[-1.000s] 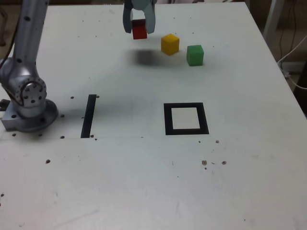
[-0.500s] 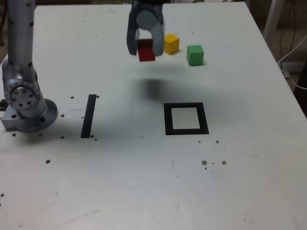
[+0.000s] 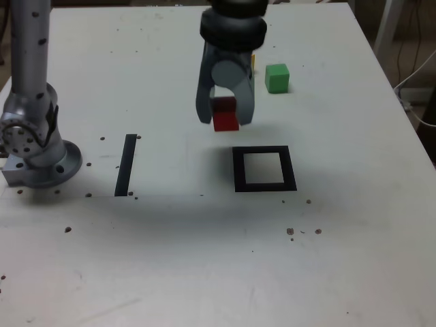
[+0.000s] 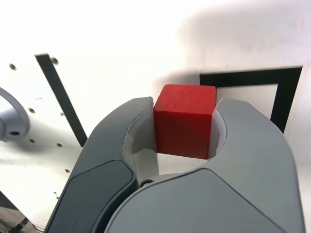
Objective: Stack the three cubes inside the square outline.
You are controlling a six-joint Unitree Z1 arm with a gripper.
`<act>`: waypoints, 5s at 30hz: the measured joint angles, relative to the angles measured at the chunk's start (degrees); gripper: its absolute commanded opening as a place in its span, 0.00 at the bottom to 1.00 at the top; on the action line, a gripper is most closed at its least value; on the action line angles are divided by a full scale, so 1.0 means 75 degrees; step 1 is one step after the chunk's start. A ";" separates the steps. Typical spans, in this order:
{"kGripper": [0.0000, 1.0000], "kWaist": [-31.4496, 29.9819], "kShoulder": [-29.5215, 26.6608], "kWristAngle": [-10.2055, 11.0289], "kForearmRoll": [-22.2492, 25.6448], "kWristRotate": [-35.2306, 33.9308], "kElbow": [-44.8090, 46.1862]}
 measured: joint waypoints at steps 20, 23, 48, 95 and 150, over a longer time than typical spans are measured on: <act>0.31 -0.0866 0.1114 -0.0262 -0.0158 -0.0934 -0.0769; 0.31 -0.0868 0.1223 -0.0275 -0.0206 -0.0966 -0.0827; 0.79 -0.0701 0.1569 -0.0364 -0.0497 -0.0832 -0.0920; 0.99 0.3795 0.1095 0.0440 0.0701 0.0416 -0.1758; 0.30 0.5178 0.4253 -0.0352 0.2160 0.1685 -0.5886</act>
